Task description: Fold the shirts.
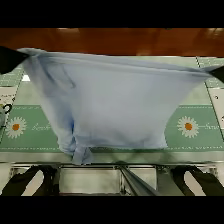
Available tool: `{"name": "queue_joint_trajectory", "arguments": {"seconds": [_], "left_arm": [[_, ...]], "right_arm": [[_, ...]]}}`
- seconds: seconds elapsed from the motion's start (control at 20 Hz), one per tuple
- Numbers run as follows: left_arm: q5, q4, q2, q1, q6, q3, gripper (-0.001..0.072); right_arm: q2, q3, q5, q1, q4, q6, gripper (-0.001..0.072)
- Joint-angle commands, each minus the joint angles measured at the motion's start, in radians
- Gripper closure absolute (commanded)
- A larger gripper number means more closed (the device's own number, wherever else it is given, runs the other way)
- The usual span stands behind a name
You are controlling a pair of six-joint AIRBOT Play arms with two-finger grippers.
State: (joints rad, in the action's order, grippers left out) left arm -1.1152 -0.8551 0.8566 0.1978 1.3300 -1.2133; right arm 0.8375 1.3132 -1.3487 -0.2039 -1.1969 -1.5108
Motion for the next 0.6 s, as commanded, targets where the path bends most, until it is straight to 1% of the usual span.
{"name": "queue_joint_trajectory", "arguments": {"seconds": [0.0,0.1,0.3,0.4,0.55], "left_arm": [[0.344,0.044,0.261,-0.087,-0.076,0.047,0.0681],[0.462,0.044,0.439,-0.143,-0.092,-0.028,0.0681],[0.577,0.044,0.751,-0.196,-0.088,-0.272,0.0681],[0.591,0.044,0.864,-0.204,-0.088,-0.391,0.0681],[0.565,0.045,0.959,-0.209,-0.088,-0.500,0.0681]], "right_arm": [[0.245,-0.103,0.261,-0.001,0.049,0.063,0.0688],[0.414,-0.074,0.367,0.000,0.124,0.103,0.0688],[0.713,0.083,0.505,0.000,0.243,0.124,0.0688],[0.822,0.171,0.510,0.000,0.309,0.126,0.0687],[0.929,0.249,0.503,0.000,0.430,0.159,0.0687]]}}
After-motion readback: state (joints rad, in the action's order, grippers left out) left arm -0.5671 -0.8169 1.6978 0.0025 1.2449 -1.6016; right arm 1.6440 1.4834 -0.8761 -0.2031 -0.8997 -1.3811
